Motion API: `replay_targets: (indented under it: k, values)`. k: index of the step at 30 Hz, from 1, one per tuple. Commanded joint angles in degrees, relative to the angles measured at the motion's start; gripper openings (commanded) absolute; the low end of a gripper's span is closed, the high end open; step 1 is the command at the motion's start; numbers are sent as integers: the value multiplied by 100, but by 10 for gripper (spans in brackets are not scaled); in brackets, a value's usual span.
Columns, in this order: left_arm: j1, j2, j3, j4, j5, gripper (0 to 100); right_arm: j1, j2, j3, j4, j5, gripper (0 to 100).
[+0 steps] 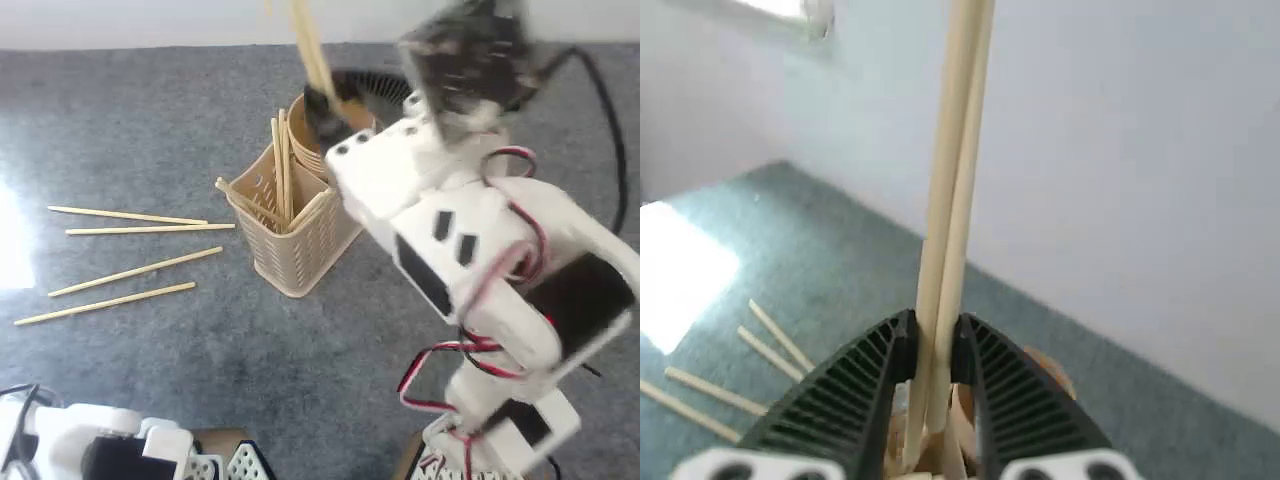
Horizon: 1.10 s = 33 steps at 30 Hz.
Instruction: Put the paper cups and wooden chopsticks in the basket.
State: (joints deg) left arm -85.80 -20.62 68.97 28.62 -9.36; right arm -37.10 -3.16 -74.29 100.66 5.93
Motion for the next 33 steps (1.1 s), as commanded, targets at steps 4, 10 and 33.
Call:
replay_targets:
  k: [4, 10, 33]
  values:
    - [62, -132, -4, -97, -18, 232, -22, -1851, 3798, -787, 88, 7]
    - [44, -132, -4, -97, -18, 232, -31, -2941, 5705, -2123, 79, 7]
    - [53, -132, 4, -97, -18, 232, -532, -3864, 11349, -7960, 1125, 7]
